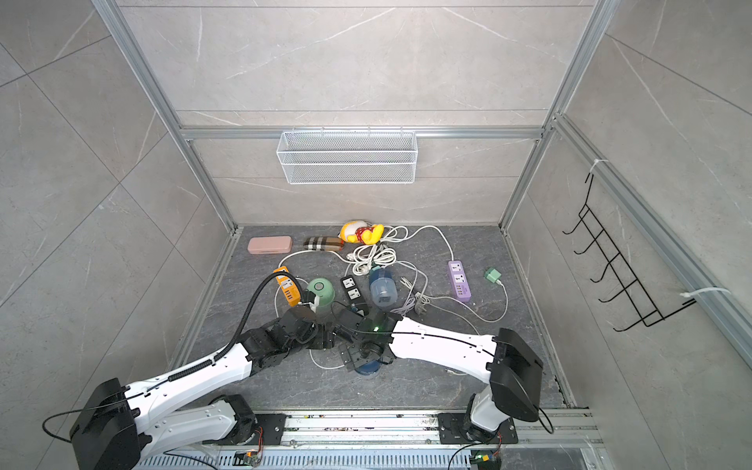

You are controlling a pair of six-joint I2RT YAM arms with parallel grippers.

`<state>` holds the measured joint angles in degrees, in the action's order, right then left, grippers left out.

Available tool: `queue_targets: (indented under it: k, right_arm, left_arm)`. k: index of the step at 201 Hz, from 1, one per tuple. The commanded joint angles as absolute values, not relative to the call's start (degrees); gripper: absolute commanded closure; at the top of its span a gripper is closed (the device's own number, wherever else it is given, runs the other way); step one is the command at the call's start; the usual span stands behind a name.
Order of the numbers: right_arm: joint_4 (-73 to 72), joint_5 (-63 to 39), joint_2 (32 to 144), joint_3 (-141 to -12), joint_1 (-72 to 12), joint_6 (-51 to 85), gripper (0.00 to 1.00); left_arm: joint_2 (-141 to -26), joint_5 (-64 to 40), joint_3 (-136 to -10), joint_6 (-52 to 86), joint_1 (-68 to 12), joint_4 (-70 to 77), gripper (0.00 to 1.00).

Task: Charge the cordless meat grinders
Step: Place the cordless meat grinder at the center of the board, then pick up the charging cable from the center of the board.

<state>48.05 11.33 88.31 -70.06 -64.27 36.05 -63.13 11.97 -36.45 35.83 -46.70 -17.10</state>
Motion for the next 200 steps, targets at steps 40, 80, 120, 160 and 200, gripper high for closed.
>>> queue_targets:
  k: [40,80,120,160,200]
  right_arm:
    - [58.48,23.21,71.19,-67.28,-58.83,46.83,0.11]
    - [59.48,21.06,59.39,-52.99,-49.31,57.36,0.41]
    - [59.06,18.58,55.11,-41.86,-44.29,68.97,0.48]
    - [57.34,16.66,54.86,-35.41,-39.57,76.49,0.45]
    - [56.94,16.31,52.55,-31.48,-35.73,83.27,0.49]
  left_arm:
    - [-64.72,9.38,-46.04,31.0,-46.87,-22.28,0.15]
    - [-71.27,11.41,-55.32,26.16,-52.92,-25.03,0.2]
    - [-73.65,9.01,-55.93,27.19,-55.82,-18.65,0.2]
    - [-73.6,8.61,-54.73,27.18,-55.93,-16.42,0.21]
    - [-73.34,8.45,-53.87,26.28,-55.92,-16.39,0.21]
